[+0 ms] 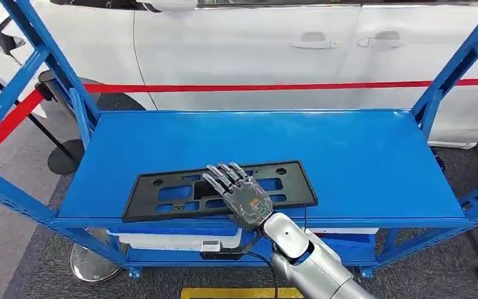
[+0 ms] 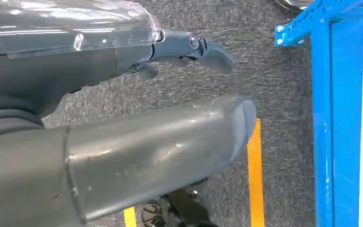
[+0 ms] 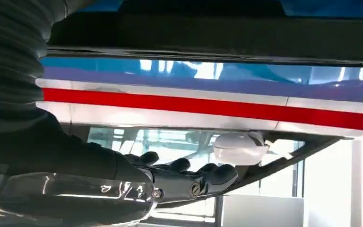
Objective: Take the parts from the cabinet and place them on the table.
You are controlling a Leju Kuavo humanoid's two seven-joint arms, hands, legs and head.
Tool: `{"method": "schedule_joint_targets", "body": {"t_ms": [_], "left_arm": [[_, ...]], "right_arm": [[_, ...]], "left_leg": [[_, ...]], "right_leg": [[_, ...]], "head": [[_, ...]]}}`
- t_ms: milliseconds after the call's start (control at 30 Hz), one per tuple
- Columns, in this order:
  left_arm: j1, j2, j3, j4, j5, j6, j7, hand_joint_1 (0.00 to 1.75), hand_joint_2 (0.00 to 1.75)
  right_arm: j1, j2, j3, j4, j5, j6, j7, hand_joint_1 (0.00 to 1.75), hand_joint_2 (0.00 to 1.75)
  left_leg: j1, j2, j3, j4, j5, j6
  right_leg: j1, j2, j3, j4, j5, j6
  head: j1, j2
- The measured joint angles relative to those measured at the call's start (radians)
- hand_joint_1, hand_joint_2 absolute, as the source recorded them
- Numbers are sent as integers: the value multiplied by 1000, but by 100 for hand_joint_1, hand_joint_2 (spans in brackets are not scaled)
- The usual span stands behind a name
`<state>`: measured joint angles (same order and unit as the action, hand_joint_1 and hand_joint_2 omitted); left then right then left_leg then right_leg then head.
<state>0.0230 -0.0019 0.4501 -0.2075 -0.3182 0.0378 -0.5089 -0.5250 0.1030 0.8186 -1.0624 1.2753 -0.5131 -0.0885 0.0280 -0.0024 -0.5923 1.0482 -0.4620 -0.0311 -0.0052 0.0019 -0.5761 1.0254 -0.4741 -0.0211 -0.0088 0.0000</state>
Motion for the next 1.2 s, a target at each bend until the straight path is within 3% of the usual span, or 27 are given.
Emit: {"method": "schedule_joint_targets", "body": {"t_ms": [33, 133, 167, 200, 233, 267, 300, 333, 367, 400, 467, 500, 533, 633, 700, 767, 800, 833, 867, 900, 933, 967, 1000, 1033, 1133, 1200], "left_arm": [[0, 0, 0, 0, -2, 1, 3, 0, 0], [0, 0, 1, 0, -8, 4, 7, 0, 0], [0, -2, 2, 0, -12, 4, 9, 0, 0], [0, 0, 2, 0, -15, 4, 11, 0, 0], [-1, 0, 4, 0, -17, 5, 12, 0, 0], [-1, 0, 6, 0, -18, 6, 12, 0, 0], [-2, 0, 8, 0, -19, 8, 13, 0, 0], [-2, 0, 10, 0, -20, 9, 15, 0, 0], [-2, 0, 13, 0, -21, 10, 17, 0, 0], [-2, 0, 16, 0, -23, 10, 20, 0, 0], [-3, -1, 22, 0, -30, 11, 24, 0, 0], [-3, -1, 24, 0, -32, 12, 27, 0, 0], [-5, -1, 25, 0, -34, 12, 30, 0, 0], [-5, -1, 27, 0, -38, 13, 34, 0, 0], [-6, -1, 27, 0, -40, 13, 34, 0, 0], [-5, -2, 28, 0, -41, 14, 34, 0, 0], [-5, -2, 29, 0, -41, 14, 34, 0, 0], [-5, -2, 29, 0, -41, 14, 34, 0, 0], [-3, -2, 29, 0, -41, 14, 34, 0, 0], [-2, -2, 29, 0, -42, 14, 34, 0, 0], [-2, -2, 30, 0, -42, 14, 34, 0, 0], [-3, -2, 30, 0, -45, 14, 34, 0, 0], [-3, -2, 31, 0, -48, 14, 34, 0, 0], [-5, -2, 31, 0, -49, 13, 34, 0, 0], [-5, -3, 32, 0, -50, 13, 35, 0, 0], [-5, -9, 32, 1, -50, 13, 37, 0, 0]], "right_arm": [[-6, 1, -1, 4, -3, 4, 1, 0, 175], [-20, 4, -12, 12, -13, 9, 11, 0, 175], [-25, 4, -19, 15, -14, 10, 15, 0, 175], [-31, 5, -26, 18, -16, 11, 19, 0, 175], [-38, 5, -31, 21, -16, 14, 23, 3, 175], [-43, 5, -35, 24, -16, 21, 24, 131, 175], [-45, 5, -37, 30, -16, 29, 24, 141, 175], [-45, 5, -42, 36, -16, 39, 24, 161, 175], [-46, 5, -45, 43, -15, 49, 24, 166, 175], [-48, 5, -46, 50, -14, 58, 24, 168, 175], [-56, 5, -48, 57, -13, 68, 25, 164, 175], [-62, 5, -49, 62, -13, 76, 26, 162, 175], [-68, 5, -49, 69, -14, 81, 28, 162, 175], [-70, 5, -53, 83, -19, 90, 35, 162, 175], [-72, 5, -60, 91, -21, 91, 36, 162, 175], [-76, 5, -63, 97, -25, 91, 36, 159, 175], [-76, 4, -66, 100, -26, 90, 36, 157, 175], [-76, 4, -68, 104, -27, 90, 37, 155, 175], [-76, 3, -69, 107, -27, 89, 37, 154, 175], [-77, 3, -70, 109, -27, 90, 35, 155, 175], [-77, 3, -71, 112, -27, 92, 35, 157, 175], [-79, 3, -72, 113, -27, 96, 33, 155, 175], [-81, 2, -73, 114, -27, 101, 33, 157, 175], [-85, 1, -74, 115, -28, 106, 33, 155, 175], [-92, -5, -77, 119, -29, 114, 33, 161, 175], [-95, -10, -81, 120, -29, 119, 33, 166, 175]], "left_leg": [[-7, -5, 1, -9, 7, 12], [-8, -5, -2, -7, 9, 32], [-2, -4, 2, -16, 15, 42], [-3, -3, 4, -18, 16, 46], [-3, -2, 3, -18, 16, 53], [-4, -1, 1, -18, 16, 54], [-5, -1, 0, -18, 16, 55], [-5, -1, -1, -18, 16, 55], [-5, -2, -1, -18, 16, 55], [-5, -2, 0, -18, 16, 55], [-5, -3, 3, -17, 16, 53], [-5, -3, 4, -17, 15, 50], [-11, -4, 0, -14, 15, 43], [-9, -3, -1, -23, 21, 25], [-5, -2, -5, -7, 6, 15], [-5, -2, -52, 99, -59, 11], [-5, -2, -94, 190, -98, 7], [-5, -2, -126, 256, -117, 5], [-5, -2, -138, 279, -113, 3], [-5, -2, -127, 253, -85, 4], [-5, -2, -96, 186, -42, 5], [-5, -2, -51, 93, 6, 8], [-5, -1, -12, 7, 34, 13], [-12, -2, 3, -11, 14, 16], [-16, -4, -1, -15, 17, 31], [-5, 0, 5, -31, 27, 46]], "right_leg": [[5, 2, -5, 8, -2, 5], [5, 2, -4, 0, 3, 17], [8, -1, -5, 23, -11, 19], [7, -3, -18, 60, -28, 26], [5, -1, -44, 115, -64, 29], [3, -1, -76, 183, -102, 33], [2, -1, -110, 252, -134, 35], [1, -1, -134, 298, -148, 36], [0, -2, -140, 302, -137, 36], [-1, -2, -126, 267, -105, 35], [-1, -1, -50, 102, -10, 25], [1, -2, -15, 24, 15, 18], [9, -2, -6, 2, 3, 15], [12, 2, -12, 1, 5, 10], [2, -1, -1, -18, 16, -4], [2, -2, 0, -19, 15, -13], [3, -4, 1, -19, 14, -14], [5, -4, 1, -18, 14, -15], [5, -4, 2, -17, 13, -16], [5, -3, 3, -16, 12, -16], [5, -1, 5, -14, 10, -15], [5, 0, 8, -11, 6, -13], [5, 0, 8, -6, 1, -9], [12, 0, 4, -2, -2, -4], [8, 1, 3, -5, 2, 9], [7, 2, 2, 5, -8, 21]], "head": [[-2, 0], [1, 0], [-1, 0], [4, 0], [11, 0], [10, 0], [11, 0], [10, 0], [11, 0], [10, 0], [11, 0], [11, 0], [10, 0], [9, 0], [9, 0], [2, 0], [1, 0], [1, 0], [1, 0], [1, 0], [0, 0], [0, 0], [0, 0], [0, 0], [2, 0], [2, 0]]}}
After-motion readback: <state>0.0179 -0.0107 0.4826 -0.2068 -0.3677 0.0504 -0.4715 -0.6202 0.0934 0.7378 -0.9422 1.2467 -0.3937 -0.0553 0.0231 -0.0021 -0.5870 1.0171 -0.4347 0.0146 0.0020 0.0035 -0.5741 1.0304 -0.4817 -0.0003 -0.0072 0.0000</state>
